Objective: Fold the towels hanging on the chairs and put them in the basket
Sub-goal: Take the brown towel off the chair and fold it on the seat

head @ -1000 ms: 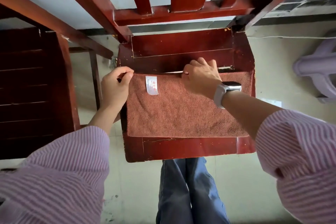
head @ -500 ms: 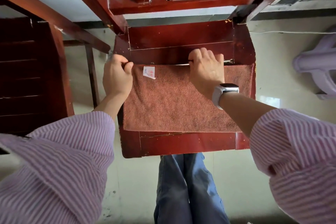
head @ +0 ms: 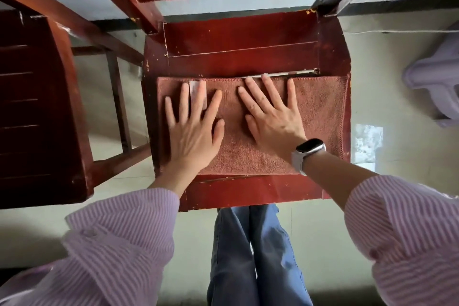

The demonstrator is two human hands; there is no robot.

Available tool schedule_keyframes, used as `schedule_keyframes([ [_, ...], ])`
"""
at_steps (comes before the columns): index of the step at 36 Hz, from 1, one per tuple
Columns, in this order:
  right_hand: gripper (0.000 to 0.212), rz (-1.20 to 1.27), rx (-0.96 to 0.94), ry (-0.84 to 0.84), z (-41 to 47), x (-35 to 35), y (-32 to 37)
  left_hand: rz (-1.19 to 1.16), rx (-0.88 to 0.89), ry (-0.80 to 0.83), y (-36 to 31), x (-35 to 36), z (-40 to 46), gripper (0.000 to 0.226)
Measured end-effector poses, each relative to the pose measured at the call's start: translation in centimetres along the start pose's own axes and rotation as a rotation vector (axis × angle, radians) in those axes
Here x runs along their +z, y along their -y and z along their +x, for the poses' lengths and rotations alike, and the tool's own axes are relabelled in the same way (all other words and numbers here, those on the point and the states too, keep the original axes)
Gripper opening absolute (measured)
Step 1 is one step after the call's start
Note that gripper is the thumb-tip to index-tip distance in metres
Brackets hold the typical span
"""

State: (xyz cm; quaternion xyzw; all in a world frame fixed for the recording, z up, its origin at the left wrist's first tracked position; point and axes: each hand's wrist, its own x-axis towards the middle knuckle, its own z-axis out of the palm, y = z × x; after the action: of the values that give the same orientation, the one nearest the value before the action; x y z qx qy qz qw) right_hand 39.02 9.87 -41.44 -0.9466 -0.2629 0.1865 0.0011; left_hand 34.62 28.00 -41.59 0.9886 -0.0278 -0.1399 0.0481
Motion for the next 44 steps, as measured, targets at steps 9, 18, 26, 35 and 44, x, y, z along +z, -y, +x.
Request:
schedule_keyframes([
  [9, 0.054, 0.064, 0.209, -0.100, -1.5, 0.8, -4.9, -0.058, -0.116, -0.041, 1.3, 1.1, 0.3, 0.064],
  [18, 0.056, 0.252, 0.388, -0.082, -3.7, -0.1, -10.6, -0.060, -0.120, 0.031, 1.6, 0.4, 0.4, 0.069],
  [26, 0.030, 0.685, 0.802, -0.394, -7.6, -0.5, -9.1, -0.185, -0.213, -0.078, -0.7, -0.7, -2.0, 0.058],
  [35, 0.027, 0.751, 1.027, -0.128, -8.0, 0.2, -7.7, -0.077, -0.007, 0.089, -5.4, 0.7, -5.8, 0.060],
  [44, 0.028, 0.711, 0.966, -0.024, -7.4, -0.4, -7.4, -0.048, -0.028, 0.211, -5.7, 0.8, -5.8, 0.064],
])
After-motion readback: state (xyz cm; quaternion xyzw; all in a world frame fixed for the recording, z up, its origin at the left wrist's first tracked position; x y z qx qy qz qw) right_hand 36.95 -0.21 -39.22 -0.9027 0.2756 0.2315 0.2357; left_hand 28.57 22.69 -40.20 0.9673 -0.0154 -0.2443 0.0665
